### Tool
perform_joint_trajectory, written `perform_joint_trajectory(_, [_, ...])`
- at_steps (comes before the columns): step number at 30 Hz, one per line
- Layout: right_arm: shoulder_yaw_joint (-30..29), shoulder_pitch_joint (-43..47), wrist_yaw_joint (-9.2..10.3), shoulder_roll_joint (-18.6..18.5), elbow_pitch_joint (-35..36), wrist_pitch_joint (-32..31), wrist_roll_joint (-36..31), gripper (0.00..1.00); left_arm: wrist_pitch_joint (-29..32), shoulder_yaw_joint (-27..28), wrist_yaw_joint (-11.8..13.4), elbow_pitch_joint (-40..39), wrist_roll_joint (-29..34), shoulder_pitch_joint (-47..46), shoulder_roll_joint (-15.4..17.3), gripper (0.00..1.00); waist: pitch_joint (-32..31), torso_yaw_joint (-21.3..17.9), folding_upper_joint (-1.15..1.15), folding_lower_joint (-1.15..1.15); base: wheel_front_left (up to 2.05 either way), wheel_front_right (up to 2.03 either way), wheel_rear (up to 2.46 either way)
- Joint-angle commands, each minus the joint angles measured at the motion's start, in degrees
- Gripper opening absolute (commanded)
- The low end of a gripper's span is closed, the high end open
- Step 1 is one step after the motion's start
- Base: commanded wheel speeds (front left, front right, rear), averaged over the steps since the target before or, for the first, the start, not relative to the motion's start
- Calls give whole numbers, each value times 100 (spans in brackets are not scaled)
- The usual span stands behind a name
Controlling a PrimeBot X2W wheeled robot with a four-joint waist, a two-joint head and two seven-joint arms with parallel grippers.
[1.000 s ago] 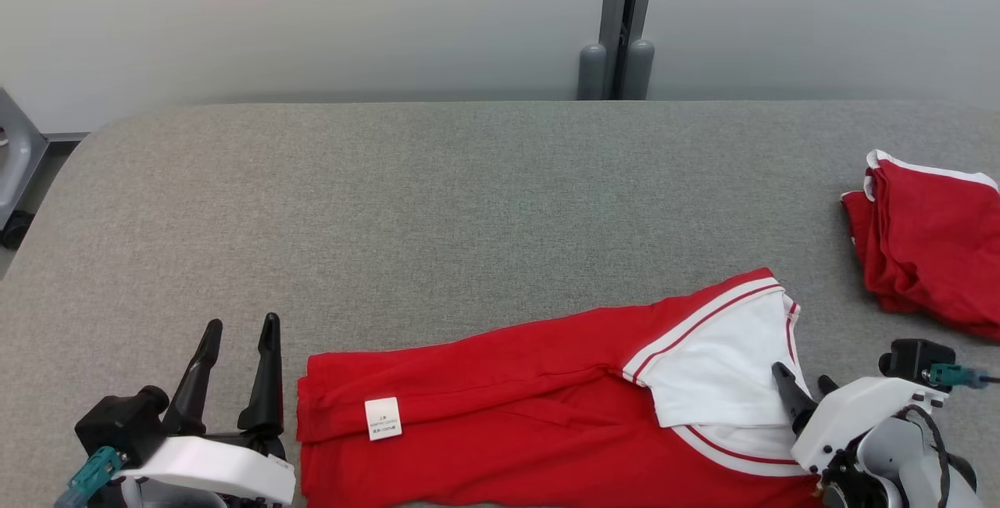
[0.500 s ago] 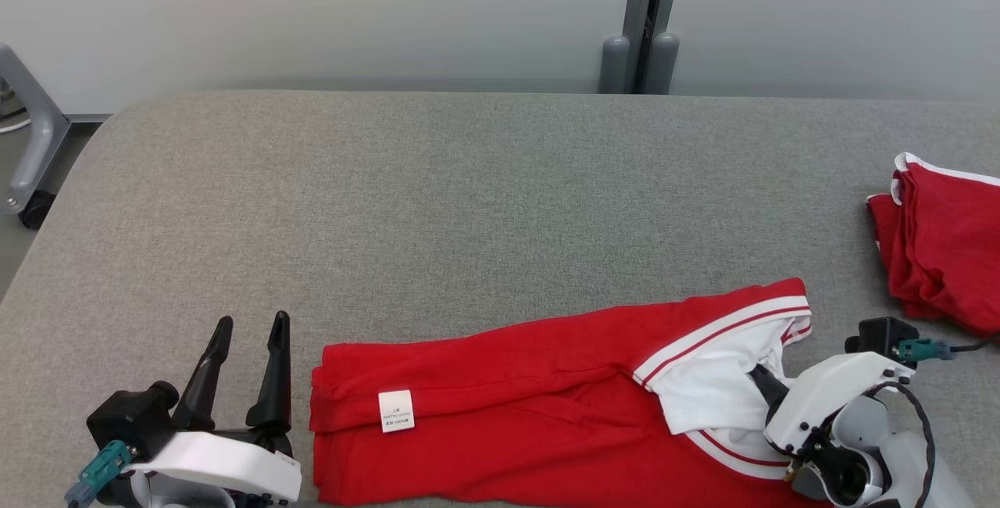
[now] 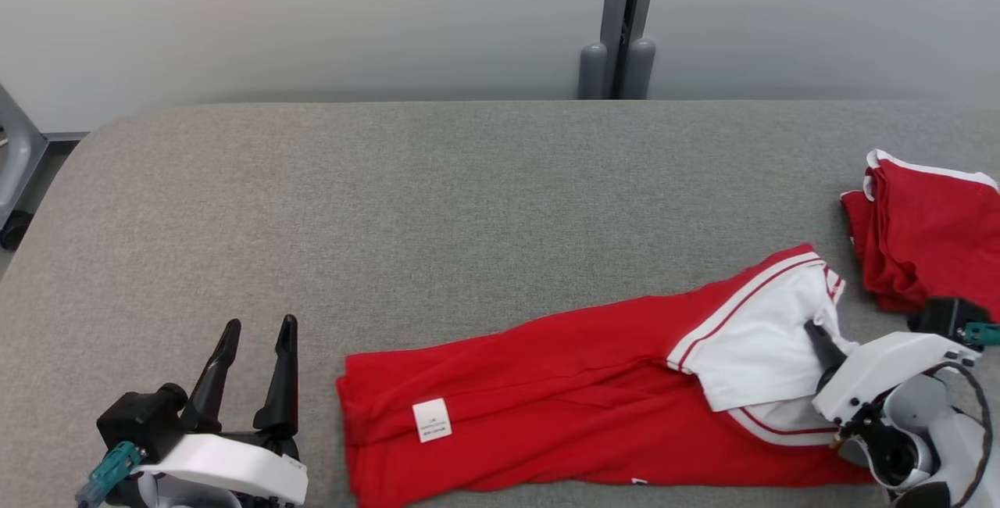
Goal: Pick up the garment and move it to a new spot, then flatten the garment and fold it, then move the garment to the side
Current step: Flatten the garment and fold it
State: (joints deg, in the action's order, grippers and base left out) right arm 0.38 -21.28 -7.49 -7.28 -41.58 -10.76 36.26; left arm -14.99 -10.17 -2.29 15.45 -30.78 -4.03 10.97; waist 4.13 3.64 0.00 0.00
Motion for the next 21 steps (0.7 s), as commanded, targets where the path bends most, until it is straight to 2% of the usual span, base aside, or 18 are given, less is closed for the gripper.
perform_joint_trajectory(1, [-58,-55,-1,-107,34,51,-5,0,-23,29,-16,-19,39,-28,2,100,-22,-47,0,0,0,0,0])
perform_joint_trajectory(7, [-284,-133,-1,-351,129,140,-182,0,-23,83,-27,-51,99,27,-46,100,-85,-195,0,0,0,0,0])
perform_joint_trajectory(11, [-287,-78,-2,-295,312,137,-269,0,-23,87,-42,-15,118,61,-91,100,-147,-230,0,0,0,0,0])
perform_joint_trajectory(16, [-59,115,-2,-227,970,183,-332,0,-23,65,-57,53,140,95,-136,100,-233,-199,0,0,0,0,0])
perform_joint_trajectory(21, [175,428,-2,-105,1942,-47,-380,0,-24,87,-37,126,122,129,-167,100,-326,-154,0,0,0,0,0])
